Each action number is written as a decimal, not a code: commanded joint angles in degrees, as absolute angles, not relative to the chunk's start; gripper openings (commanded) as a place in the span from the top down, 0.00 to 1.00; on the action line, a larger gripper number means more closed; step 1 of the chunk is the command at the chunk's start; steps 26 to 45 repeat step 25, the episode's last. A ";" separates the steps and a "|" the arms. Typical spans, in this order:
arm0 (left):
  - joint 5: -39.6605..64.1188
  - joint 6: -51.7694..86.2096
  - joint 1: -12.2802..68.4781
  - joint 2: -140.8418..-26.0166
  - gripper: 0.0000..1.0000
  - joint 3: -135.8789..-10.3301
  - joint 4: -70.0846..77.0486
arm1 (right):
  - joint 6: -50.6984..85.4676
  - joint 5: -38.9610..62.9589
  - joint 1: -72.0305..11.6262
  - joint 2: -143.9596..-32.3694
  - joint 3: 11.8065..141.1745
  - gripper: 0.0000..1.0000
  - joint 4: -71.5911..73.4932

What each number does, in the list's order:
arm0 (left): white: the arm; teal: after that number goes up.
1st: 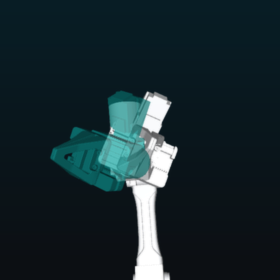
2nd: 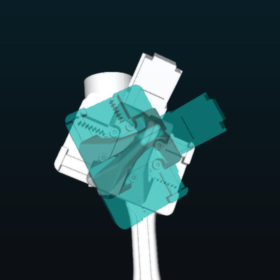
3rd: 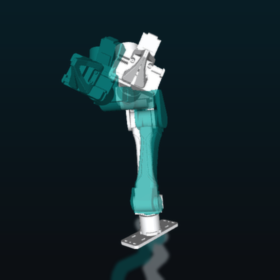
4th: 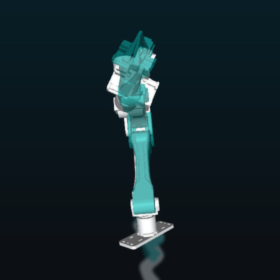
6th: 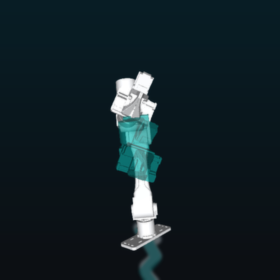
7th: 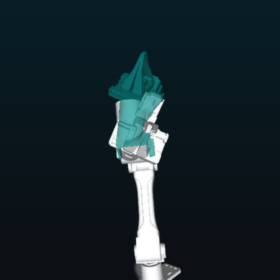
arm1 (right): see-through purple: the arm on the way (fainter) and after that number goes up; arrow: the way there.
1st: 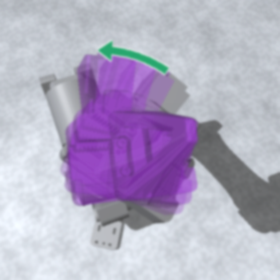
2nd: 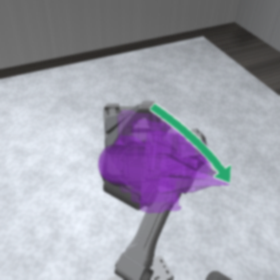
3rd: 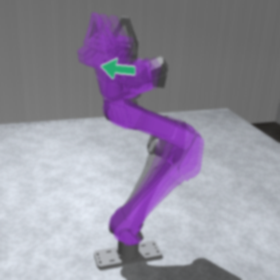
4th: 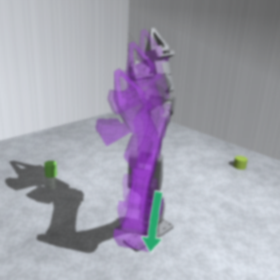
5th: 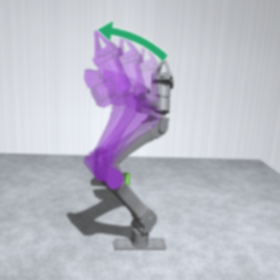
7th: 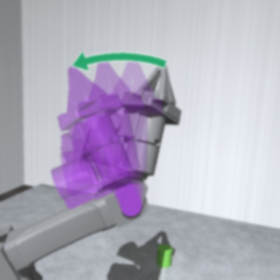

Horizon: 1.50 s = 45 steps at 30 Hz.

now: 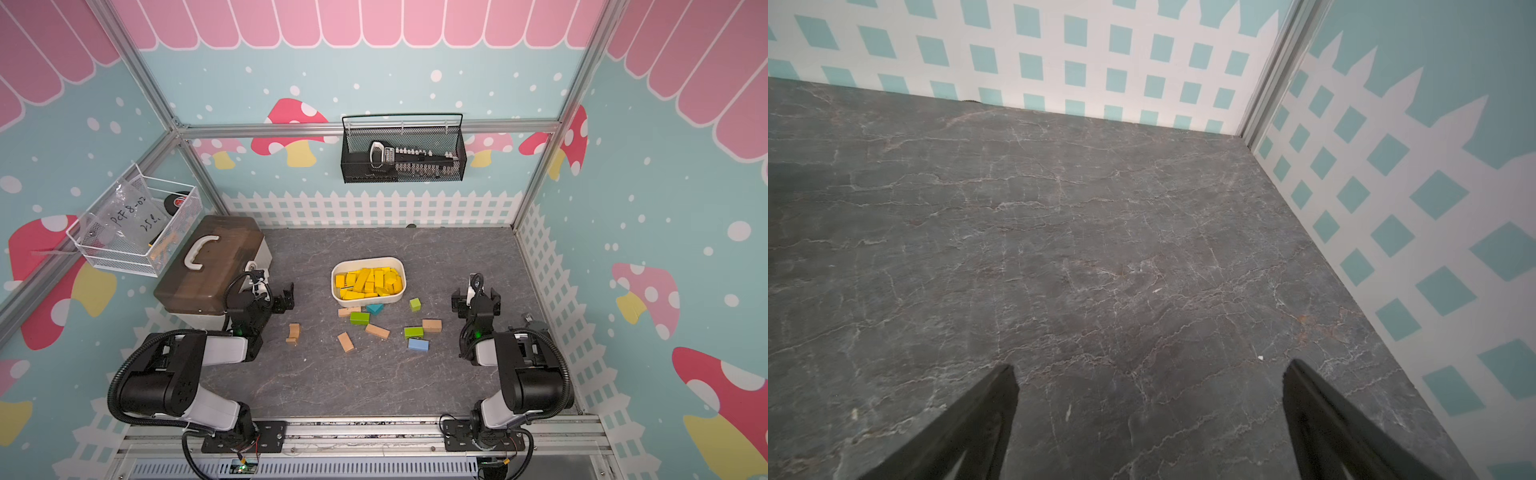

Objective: Pick out the yellow building blocks
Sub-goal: Reset both arms

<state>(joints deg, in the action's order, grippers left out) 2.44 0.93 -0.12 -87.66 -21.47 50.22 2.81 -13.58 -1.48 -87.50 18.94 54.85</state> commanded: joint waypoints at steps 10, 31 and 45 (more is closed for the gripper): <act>1.38 0.81 0.08 -87.98 0.00 -22.24 50.88 | 2.78 -12.30 -1.26 -87.45 20.21 0.01 53.44; 1.35 0.79 0.06 -87.98 0.00 -22.24 50.92 | 2.68 -11.96 -1.23 -87.36 20.73 0.01 52.37; 1.35 0.79 0.06 -87.98 0.00 -22.24 50.92 | 2.68 -11.96 -1.23 -87.36 20.73 0.01 52.37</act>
